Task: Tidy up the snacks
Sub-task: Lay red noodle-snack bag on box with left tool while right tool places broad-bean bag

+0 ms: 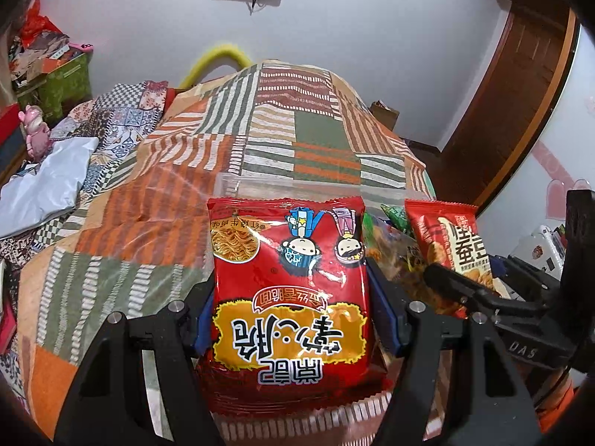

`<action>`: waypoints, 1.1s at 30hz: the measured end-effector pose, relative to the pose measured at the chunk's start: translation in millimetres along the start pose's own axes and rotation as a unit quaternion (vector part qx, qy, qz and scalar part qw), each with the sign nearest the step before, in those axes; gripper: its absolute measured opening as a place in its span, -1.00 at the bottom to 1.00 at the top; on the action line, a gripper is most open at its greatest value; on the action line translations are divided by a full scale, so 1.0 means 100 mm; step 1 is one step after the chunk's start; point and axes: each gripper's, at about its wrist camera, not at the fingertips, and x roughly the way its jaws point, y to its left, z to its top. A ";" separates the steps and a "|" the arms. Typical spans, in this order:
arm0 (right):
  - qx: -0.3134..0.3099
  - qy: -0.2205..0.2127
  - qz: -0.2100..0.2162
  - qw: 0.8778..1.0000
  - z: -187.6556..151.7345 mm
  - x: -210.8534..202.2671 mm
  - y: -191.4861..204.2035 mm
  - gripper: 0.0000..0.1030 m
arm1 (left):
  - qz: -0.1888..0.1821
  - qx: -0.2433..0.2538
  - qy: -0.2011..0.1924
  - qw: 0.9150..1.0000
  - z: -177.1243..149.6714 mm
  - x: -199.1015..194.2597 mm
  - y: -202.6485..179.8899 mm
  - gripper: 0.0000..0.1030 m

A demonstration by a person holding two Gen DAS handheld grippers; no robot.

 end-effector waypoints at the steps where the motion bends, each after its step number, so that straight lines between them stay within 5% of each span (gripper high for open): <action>1: -0.001 0.002 -0.001 1.000 0.01 0.03 0.00 0.27 | 0.000 0.000 0.001 1.000 0.00 0.04 0.00 0.31; 16: -0.007 0.011 -0.005 1.000 -0.03 0.15 0.02 0.25 | 0.031 0.038 -0.018 0.999 -0.06 0.19 -0.08 0.42; 19: -0.010 0.014 -0.013 1.000 -0.02 0.12 0.01 0.45 | 0.027 0.034 -0.012 0.999 -0.04 0.17 -0.07 0.46; 33: -0.008 -0.029 -0.019 0.999 0.06 -0.35 -0.01 0.55 | 0.021 0.028 -0.044 0.998 0.02 -0.31 -0.16 0.53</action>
